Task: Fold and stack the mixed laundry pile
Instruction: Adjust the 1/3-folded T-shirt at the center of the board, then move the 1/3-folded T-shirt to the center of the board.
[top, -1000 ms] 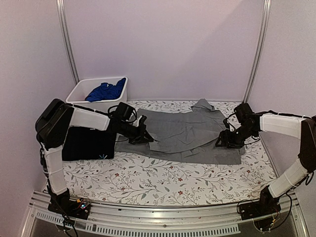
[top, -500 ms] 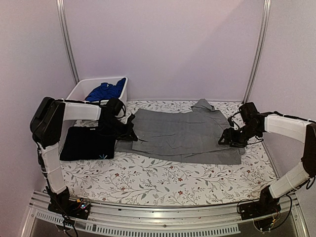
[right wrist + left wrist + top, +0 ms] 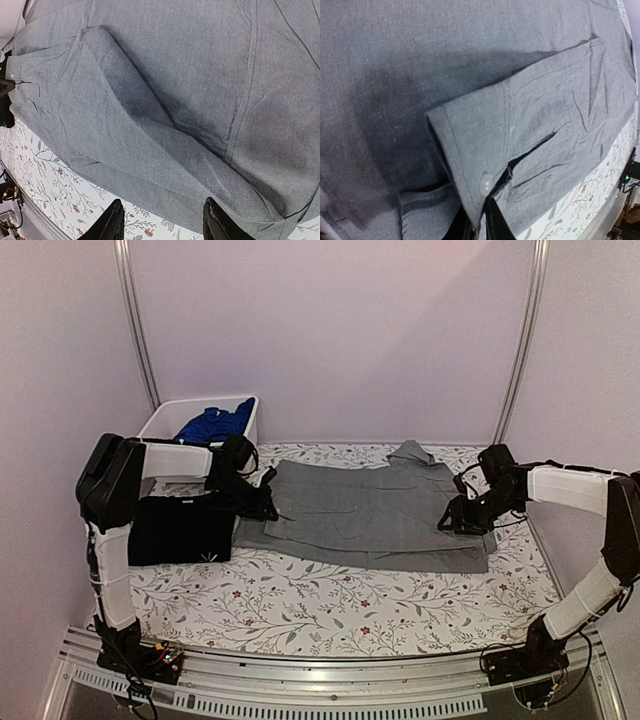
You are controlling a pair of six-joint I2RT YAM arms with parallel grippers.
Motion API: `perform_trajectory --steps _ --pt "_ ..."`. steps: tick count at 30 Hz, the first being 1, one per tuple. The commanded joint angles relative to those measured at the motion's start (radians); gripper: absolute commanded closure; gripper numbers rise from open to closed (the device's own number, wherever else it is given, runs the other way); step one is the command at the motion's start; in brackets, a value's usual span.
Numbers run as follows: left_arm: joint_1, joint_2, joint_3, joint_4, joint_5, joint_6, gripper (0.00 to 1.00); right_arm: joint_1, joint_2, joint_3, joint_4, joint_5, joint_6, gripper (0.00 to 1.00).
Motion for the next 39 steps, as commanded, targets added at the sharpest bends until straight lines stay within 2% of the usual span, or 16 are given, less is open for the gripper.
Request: perform_trajectory --steps 1,4,8,11,18,22,24,31,39 --pt "0.001 0.022 0.004 -0.004 -0.024 0.018 0.84 0.024 0.017 0.075 0.012 0.000 -0.021 0.48" --pt "0.007 -0.001 -0.004 -0.001 -0.084 0.007 0.61 0.058 0.028 0.108 0.027 -0.017 -0.020 0.50" --pt "0.015 -0.106 -0.020 0.016 -0.219 -0.003 0.20 0.121 0.079 0.149 0.046 -0.028 -0.007 0.50" --pt "0.013 -0.165 -0.009 0.024 -0.257 0.038 0.01 0.140 0.142 0.214 0.054 -0.027 0.001 0.50" --pt "0.012 -0.194 -0.076 0.212 -0.138 0.061 0.00 0.150 0.376 0.417 -0.012 -0.011 -0.050 0.50" --pt "0.001 -0.067 0.021 0.152 -0.152 0.078 0.00 0.151 0.487 0.492 -0.044 0.000 -0.077 0.50" --pt "-0.015 -0.004 0.075 0.099 -0.216 0.091 0.00 0.151 0.527 0.503 -0.052 0.012 -0.086 0.50" --pt "-0.094 0.099 0.085 0.017 -0.359 0.125 0.00 0.147 0.564 0.427 -0.061 0.027 -0.129 0.50" --pt "-0.202 -0.045 -0.201 -0.009 -0.383 0.067 0.00 0.150 0.466 0.256 -0.087 -0.006 -0.150 0.50"
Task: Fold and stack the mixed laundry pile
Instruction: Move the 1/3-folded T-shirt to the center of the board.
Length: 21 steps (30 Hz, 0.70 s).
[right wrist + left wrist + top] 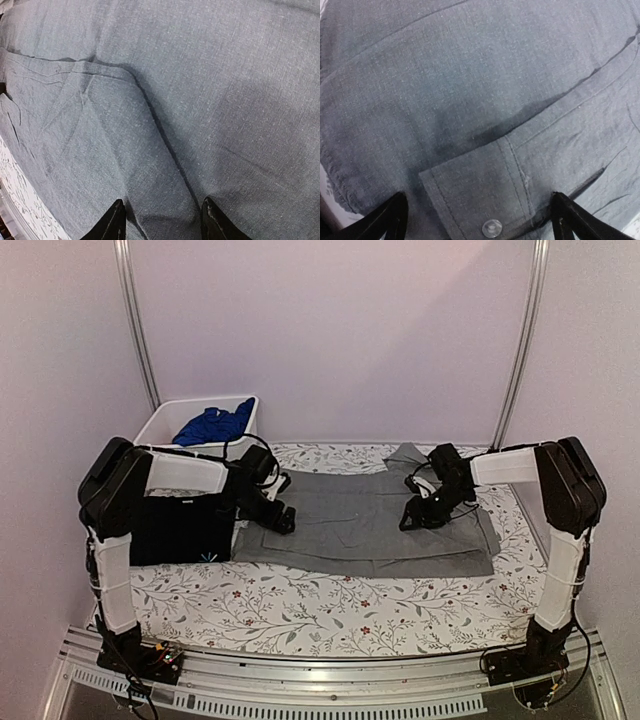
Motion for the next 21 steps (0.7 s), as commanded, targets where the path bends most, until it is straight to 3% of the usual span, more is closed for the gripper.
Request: perform_trajectory --steps 1,7,14,17,21 --pt "-0.083 -0.077 -0.184 -0.118 0.010 -0.059 0.00 0.007 -0.040 -0.151 -0.115 -0.013 -0.007 0.50" --pt "-0.172 -0.185 -0.378 -0.104 0.060 -0.145 0.00 0.013 -0.182 -0.341 -0.141 -0.102 0.040 0.50" --pt "-0.214 -0.275 -0.485 -0.087 0.132 -0.167 0.00 0.135 -0.326 -0.515 -0.147 -0.249 0.142 0.49" --pt "-0.219 -0.326 -0.461 -0.096 0.146 -0.144 0.00 0.125 -0.372 -0.498 -0.145 -0.268 0.158 0.47" --pt "-0.182 -0.385 -0.355 -0.119 0.134 -0.096 0.00 -0.011 -0.438 -0.339 -0.174 -0.226 0.104 0.45"
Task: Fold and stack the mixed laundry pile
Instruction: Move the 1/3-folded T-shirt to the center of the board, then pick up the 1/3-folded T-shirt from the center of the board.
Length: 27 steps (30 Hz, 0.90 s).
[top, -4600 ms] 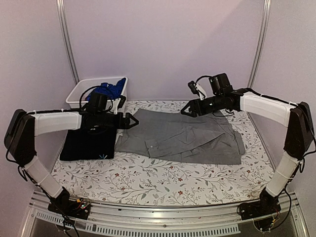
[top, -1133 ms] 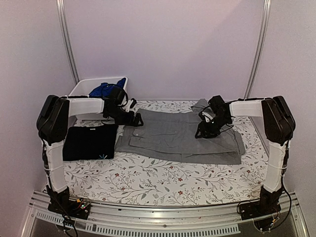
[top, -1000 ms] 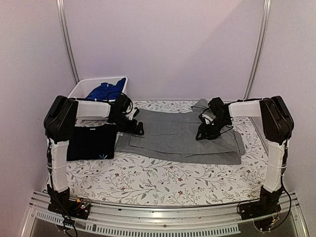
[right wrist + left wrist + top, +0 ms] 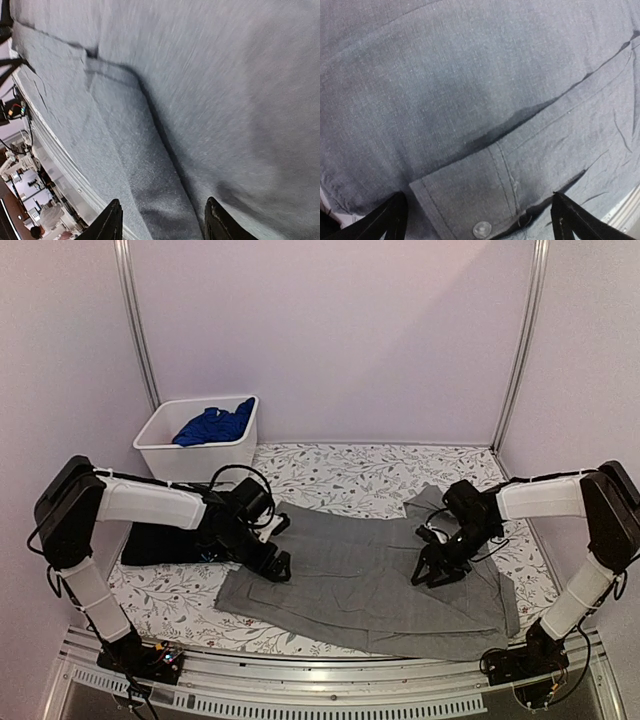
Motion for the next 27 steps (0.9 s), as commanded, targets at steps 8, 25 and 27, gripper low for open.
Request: perform_trajectory --steps 8,25,27 --pt "0.188 0.078 0.329 -0.135 0.056 0.090 0.00 -0.319 0.030 0.450 -0.060 0.283 -0.096 0.34" --pt "0.252 0.375 0.638 -0.153 -0.045 0.114 0.00 -0.267 0.509 0.890 -0.139 0.454 -0.203 0.30" --pt "0.251 0.409 0.664 -0.171 -0.064 0.127 0.00 -0.265 0.554 0.915 -0.164 0.481 -0.203 0.31"
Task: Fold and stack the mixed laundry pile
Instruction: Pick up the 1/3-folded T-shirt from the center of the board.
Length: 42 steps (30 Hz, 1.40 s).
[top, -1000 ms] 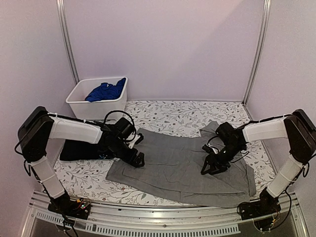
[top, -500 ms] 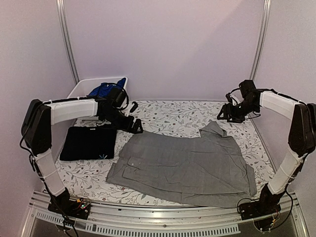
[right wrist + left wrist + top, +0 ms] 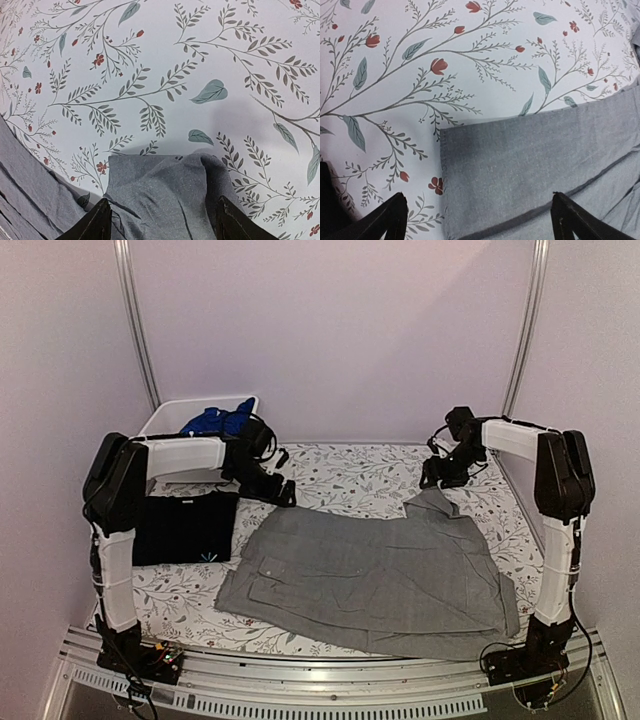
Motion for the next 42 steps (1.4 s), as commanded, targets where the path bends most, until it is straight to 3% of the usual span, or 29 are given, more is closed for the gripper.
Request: perform_trajectory --steps 1,4,10,14,19,30,35,42 --pt "0.010 0.077 0.062 -0.038 -0.055 0.036 0.00 0.001 0.098 0.058 -0.070 0.106 -0.018 0.32" --pt "0.017 0.102 0.080 -0.045 -0.066 0.043 0.00 0.002 0.115 0.059 -0.062 0.101 -0.018 0.37" --pt "0.049 0.119 0.083 -0.033 -0.004 0.050 0.03 0.002 0.164 0.172 -0.054 0.062 -0.059 0.87" --pt "0.084 0.116 0.075 -0.002 0.129 0.067 0.15 0.001 0.189 0.298 -0.037 0.015 -0.081 1.00" --pt "0.128 0.134 0.095 0.023 0.225 0.073 0.25 0.001 0.212 0.375 -0.005 -0.093 -0.100 1.00" --pt "0.152 0.219 0.189 0.012 0.127 0.121 0.32 0.007 0.192 0.335 -0.007 -0.105 -0.110 1.00" --pt "0.152 0.258 0.208 0.004 0.142 0.146 0.42 0.007 0.179 0.318 -0.010 -0.096 -0.107 1.00" --pt "0.152 0.283 0.223 -0.005 0.160 0.161 0.65 0.006 0.169 0.324 -0.012 -0.088 -0.100 1.00"
